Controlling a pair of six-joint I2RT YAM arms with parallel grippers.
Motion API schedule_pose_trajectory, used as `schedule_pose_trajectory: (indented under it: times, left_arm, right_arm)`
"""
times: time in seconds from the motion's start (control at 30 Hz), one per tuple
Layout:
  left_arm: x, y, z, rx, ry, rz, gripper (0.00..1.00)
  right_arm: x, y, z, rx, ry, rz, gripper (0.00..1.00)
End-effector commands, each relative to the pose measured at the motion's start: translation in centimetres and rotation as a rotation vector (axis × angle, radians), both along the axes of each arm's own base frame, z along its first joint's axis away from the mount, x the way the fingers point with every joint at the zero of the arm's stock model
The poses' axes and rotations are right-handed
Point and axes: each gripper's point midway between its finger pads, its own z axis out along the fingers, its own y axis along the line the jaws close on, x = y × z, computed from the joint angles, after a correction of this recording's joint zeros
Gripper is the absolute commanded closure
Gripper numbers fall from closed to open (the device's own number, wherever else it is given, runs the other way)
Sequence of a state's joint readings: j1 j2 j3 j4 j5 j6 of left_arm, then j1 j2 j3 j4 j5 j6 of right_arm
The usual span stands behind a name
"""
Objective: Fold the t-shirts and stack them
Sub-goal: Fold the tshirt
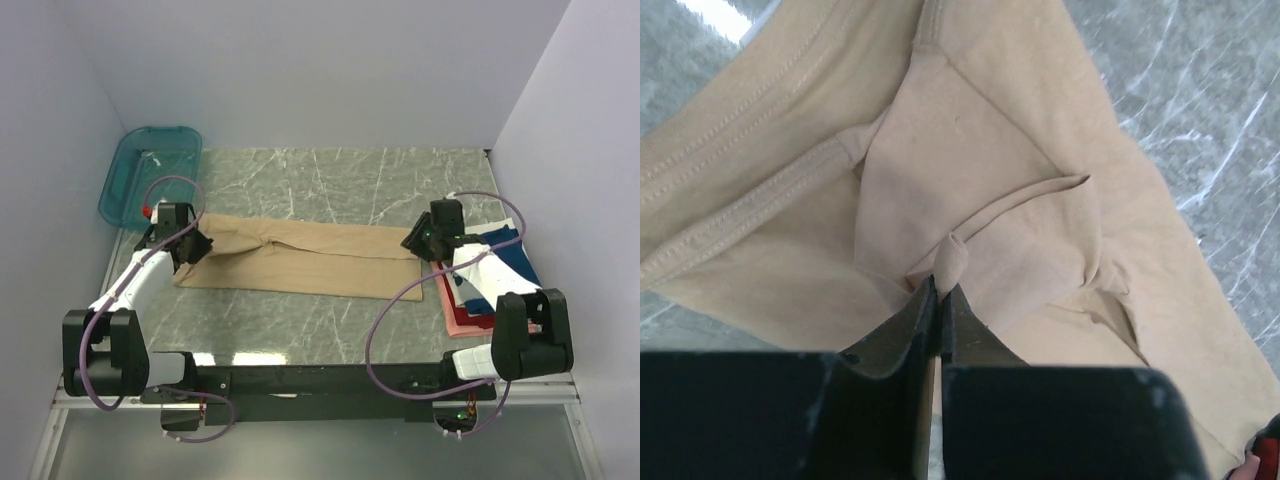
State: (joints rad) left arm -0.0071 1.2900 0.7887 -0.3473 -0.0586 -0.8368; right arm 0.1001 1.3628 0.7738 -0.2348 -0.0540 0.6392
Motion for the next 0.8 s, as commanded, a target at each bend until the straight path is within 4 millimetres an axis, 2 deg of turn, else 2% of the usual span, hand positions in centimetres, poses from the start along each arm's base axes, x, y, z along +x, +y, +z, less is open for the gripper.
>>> schedule_pose_trajectory:
  times: [0.0,0.17,0.2,0.23,0.27,0.3,0.33,0.37,0.4,0.43,0.47,0.5,0.53,0.57,0.6,0.63,0.67,0.7,0.73,0.77]
  left_arm:
    - [0.1,-0.6,0.8,-0.047,-0.061,0.004,0.91]
    - [-0.9,-0.9,-0.5,-0.07,-0.055,0.007,0.8]
    - [-1.0,-0.9,-0.7,-0.071,-0.054,0.008,0.77]
    - [-1.1,-0.9,-0.8,-0.072,-0.052,0.008,0.73]
    - [-1.4,-0.9,-1.2,-0.074,-0.046,0.012,0.65]
    - [-1.6,-1.2,-1.3,-0.089,-0.046,0.005,0.61]
    - [-1.7,-1.2,-1.3,-0.092,-0.049,0.002,0.56]
    - [-1.9,-1.3,-1.3,-0.096,-0.052,0.004,0.55]
    - [-2.0,-1.3,-1.3,-0.096,-0.05,0.006,0.54]
    - [-2.0,-1.2,-1.2,-0.094,-0.055,0.008,0.54]
    - [-2.1,-1.2,-0.9,-0.093,-0.063,0.008,0.54]
    - [-2.2,-1.2,-0.9,-0.094,-0.057,0.012,0.54]
    - [-2.3,-1.1,-0.6,-0.093,-0.063,0.013,0.54]
    - [-2.3,-1.1,-0.3,-0.094,-0.065,0.014,0.55]
    - [-2.7,-1.1,-0.4,-0.096,-0.05,0.017,0.57]
    - [-2.8,-0.4,-0.3,-0.063,-0.054,0.045,0.59]
    - [-2.9,-0.2,-0.3,-0.059,-0.05,0.058,0.59]
    - [-3.4,0.0,-0.6,-0.052,-0.032,0.072,0.6]
    - [-3.7,0.3,-0.8,-0.043,-0.022,0.088,0.61]
    - [-3.9,0.5,-0.6,-0.04,-0.032,0.103,0.61]
  right_arm:
    - [1.3,2.4,1.8,-0.01,-0.048,0.035,0.58]
    - [1.5,6.4,1.4,-0.007,-0.036,0.127,0.58]
    - [1.7,8.1,2.2,-0.004,-0.053,0.17,0.58]
    - [1.8,9.0,1.7,-0.008,-0.038,0.191,0.58]
    - [2.0,9.8,1.8,-0.014,-0.038,0.218,0.58]
    - [2.4,12.1,3.2,-0.009,-0.071,0.272,0.58]
    - [2.5,13.1,2.7,-0.026,-0.054,0.306,0.58]
    - [3.6,14.9,4.6,-0.019,-0.1,0.343,0.58]
    - [3.9,16.2,5.0,-0.021,-0.107,0.38,0.58]
    - [3.4,18.3,3.9,-0.045,-0.078,0.45,0.58]
    - [3.6,19.7,4.2,-0.048,-0.084,0.489,0.58]
    - [5.0,21.8,5.0,-0.049,-0.107,0.523,0.58]
    - [4.4,23.9,5.0,-0.071,-0.107,0.59,0.58]
    - [5.7,26.0,7.3,-0.062,-0.166,0.615,0.58]
    - [5.9,27.6,5.7,-0.081,-0.141,0.651,0.58]
    - [5.6,29.3,5.5,-0.096,-0.147,0.703,0.58]
    - [6.5,31.3,7.4,-0.082,-0.202,0.727,0.58]
    - [6.6,32.6,5.8,-0.092,-0.182,0.757,0.58]
    - [6.8,33.6,5.7,-0.103,-0.192,0.782,0.58]
    - [7.0,35.6,7.1,-0.092,-0.237,0.807,0.58]
